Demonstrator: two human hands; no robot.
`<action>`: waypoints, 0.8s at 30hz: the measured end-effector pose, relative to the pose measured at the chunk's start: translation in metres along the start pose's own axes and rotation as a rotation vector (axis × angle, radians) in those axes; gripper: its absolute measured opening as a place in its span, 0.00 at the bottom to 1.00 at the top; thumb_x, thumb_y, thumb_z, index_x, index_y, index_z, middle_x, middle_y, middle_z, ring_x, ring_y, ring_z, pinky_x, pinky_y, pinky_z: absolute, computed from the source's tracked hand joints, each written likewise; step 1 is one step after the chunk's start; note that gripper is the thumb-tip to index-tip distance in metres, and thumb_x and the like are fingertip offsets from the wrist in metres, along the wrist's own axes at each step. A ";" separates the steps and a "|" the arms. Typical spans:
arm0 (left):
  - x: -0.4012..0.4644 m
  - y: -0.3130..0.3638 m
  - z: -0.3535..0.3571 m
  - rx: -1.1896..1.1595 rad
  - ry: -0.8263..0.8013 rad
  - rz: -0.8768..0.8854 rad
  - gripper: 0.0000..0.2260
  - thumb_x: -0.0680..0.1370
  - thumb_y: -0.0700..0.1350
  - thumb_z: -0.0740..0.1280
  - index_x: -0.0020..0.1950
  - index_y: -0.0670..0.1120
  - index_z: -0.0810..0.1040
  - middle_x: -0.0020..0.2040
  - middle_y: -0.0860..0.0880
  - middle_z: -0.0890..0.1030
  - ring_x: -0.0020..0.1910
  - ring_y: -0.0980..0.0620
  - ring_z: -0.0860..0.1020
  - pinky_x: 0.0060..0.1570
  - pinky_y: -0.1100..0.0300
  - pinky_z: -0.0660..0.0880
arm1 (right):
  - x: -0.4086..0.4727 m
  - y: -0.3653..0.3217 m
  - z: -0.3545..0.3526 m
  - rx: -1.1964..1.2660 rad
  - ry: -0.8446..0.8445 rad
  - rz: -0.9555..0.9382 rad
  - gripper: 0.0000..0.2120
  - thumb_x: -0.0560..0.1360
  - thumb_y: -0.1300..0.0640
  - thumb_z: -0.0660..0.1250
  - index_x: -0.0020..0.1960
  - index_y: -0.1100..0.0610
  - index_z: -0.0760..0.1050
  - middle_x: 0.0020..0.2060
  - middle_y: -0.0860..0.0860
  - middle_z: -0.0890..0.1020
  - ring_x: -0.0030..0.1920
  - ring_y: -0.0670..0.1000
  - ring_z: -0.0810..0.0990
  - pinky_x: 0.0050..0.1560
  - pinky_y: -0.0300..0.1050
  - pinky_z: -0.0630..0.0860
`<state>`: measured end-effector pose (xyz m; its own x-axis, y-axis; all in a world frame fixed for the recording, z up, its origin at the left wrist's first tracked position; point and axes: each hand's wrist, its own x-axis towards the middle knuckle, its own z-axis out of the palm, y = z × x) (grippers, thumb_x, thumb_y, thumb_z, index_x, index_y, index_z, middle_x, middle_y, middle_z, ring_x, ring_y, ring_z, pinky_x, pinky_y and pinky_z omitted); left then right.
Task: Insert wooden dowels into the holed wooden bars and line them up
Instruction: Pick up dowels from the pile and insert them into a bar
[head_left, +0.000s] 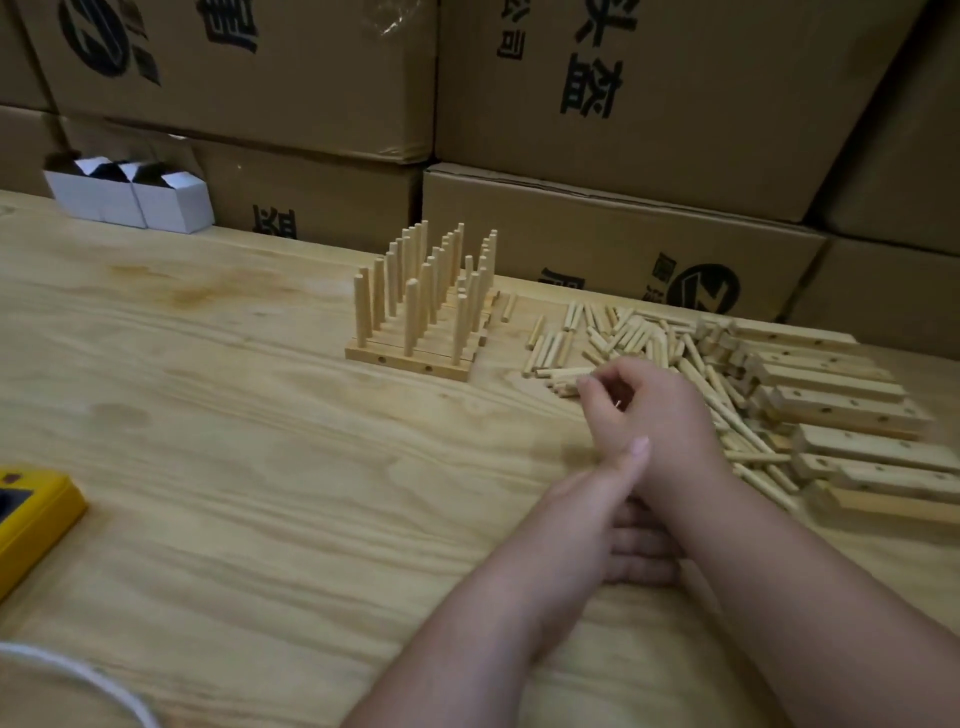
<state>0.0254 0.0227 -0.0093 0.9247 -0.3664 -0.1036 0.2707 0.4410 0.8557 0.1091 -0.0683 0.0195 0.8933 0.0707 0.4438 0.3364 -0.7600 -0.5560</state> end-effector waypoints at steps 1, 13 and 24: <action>-0.003 0.000 0.001 0.038 -0.009 0.036 0.24 0.74 0.62 0.63 0.61 0.46 0.80 0.53 0.39 0.84 0.44 0.47 0.84 0.48 0.53 0.82 | -0.012 0.004 -0.016 0.036 0.034 -0.005 0.08 0.76 0.48 0.67 0.39 0.45 0.77 0.34 0.40 0.80 0.38 0.40 0.78 0.33 0.36 0.68; -0.007 0.005 0.012 0.065 0.160 0.141 0.25 0.70 0.58 0.65 0.60 0.43 0.79 0.41 0.42 0.83 0.35 0.47 0.80 0.38 0.57 0.78 | -0.085 0.107 -0.107 -0.067 0.216 0.421 0.06 0.76 0.50 0.66 0.52 0.45 0.79 0.29 0.45 0.79 0.30 0.43 0.76 0.30 0.40 0.66; -0.007 0.002 0.009 0.052 0.150 0.167 0.22 0.75 0.56 0.68 0.62 0.42 0.79 0.42 0.42 0.82 0.35 0.48 0.79 0.35 0.58 0.78 | -0.067 0.127 -0.113 -0.116 0.099 0.523 0.23 0.80 0.52 0.57 0.74 0.40 0.67 0.37 0.44 0.80 0.38 0.47 0.78 0.34 0.43 0.71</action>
<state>0.0167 0.0192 -0.0024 0.9861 -0.1638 -0.0291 0.0996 0.4411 0.8919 0.0581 -0.2427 -0.0011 0.8987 -0.3924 0.1959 -0.1850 -0.7441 -0.6419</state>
